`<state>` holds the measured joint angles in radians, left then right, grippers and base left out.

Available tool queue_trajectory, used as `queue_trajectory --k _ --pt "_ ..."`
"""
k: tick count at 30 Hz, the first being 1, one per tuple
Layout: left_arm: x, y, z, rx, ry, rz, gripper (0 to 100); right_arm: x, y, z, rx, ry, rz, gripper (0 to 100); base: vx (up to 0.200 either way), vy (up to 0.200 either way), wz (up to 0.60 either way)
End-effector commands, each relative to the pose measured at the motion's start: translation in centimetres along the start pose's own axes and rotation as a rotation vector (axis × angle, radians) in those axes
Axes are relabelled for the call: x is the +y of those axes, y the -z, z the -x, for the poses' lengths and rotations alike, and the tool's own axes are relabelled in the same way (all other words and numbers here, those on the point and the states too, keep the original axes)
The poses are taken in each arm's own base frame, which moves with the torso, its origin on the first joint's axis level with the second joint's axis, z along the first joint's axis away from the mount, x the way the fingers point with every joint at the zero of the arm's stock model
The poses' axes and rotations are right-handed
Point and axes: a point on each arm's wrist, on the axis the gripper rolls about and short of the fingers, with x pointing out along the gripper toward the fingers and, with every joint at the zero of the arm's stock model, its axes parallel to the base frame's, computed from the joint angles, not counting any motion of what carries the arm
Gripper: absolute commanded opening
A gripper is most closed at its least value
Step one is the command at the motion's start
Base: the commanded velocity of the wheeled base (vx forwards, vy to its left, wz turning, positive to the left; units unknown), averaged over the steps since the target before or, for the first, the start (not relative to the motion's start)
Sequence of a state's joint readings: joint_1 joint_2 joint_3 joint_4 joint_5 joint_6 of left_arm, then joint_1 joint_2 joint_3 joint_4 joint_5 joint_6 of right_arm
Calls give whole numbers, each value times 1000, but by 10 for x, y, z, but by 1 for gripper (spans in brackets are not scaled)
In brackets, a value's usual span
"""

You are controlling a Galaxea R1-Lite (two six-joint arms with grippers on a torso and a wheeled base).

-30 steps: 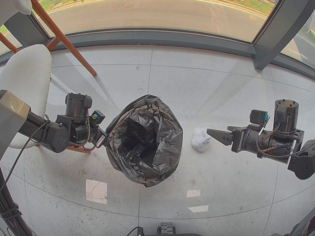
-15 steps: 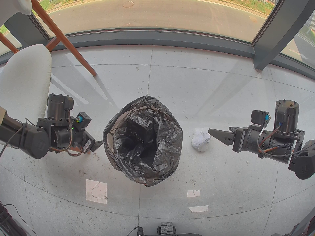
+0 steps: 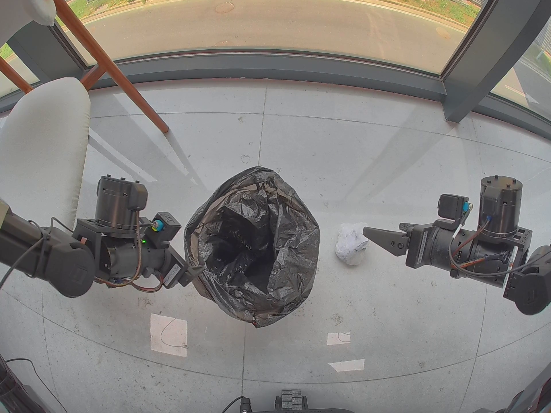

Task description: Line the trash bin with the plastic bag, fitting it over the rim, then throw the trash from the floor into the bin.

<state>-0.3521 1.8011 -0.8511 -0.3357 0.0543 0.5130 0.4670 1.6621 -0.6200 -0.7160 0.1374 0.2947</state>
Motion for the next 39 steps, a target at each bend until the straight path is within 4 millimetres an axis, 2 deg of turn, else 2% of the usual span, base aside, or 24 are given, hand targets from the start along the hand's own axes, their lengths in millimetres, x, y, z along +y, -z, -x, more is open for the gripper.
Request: queue_trajectory --k 1,7,13,17,19,20,23,26,27,29,32,39 --pt "-6 5 -33 34 13 -4 100 -1 0 0 1 2 -1 100 0 0 0" --pt "-11 19 -39 81 29 -5 100 -1 1 0 4 3 2 100 0 0 0" --pt "-22 49 -23 169 68 -11 100 -1 1 -1 7 0 2 100 0 0 0" --pt "-15 64 -19 213 58 -8 100 0 2 -1 10 -3 5 100 0 0 0" --pt "0 73 -19 233 26 -15 100 0 2 -1 8 -2 5 100 0 0 0" --pt "1 74 -19 235 24 -14 100 0 2 -1 8 -2 5 100 0 0 0" --pt "16 61 -10 173 -28 -8 100 -2 0 0 1 7 -4 100 0 0 0" --pt "21 46 6 92 -46 -13 100 -15 6 6 16 51 -23 100 0 0 0" --pt "21 46 6 92 -46 -13 100 -15 6 6 16 51 -23 100 0 0 0" --pt "19 30 29 -22 -14 -14 100 -36 18 12 57 130 -47 100 0 0 0" --pt "19 21 47 -108 14 20 100 -57 27 18 86 205 -78 100 0 0 0" --pt "21 13 80 -226 33 91 100 -88 47 8 179 298 -96 100 0 0 0"
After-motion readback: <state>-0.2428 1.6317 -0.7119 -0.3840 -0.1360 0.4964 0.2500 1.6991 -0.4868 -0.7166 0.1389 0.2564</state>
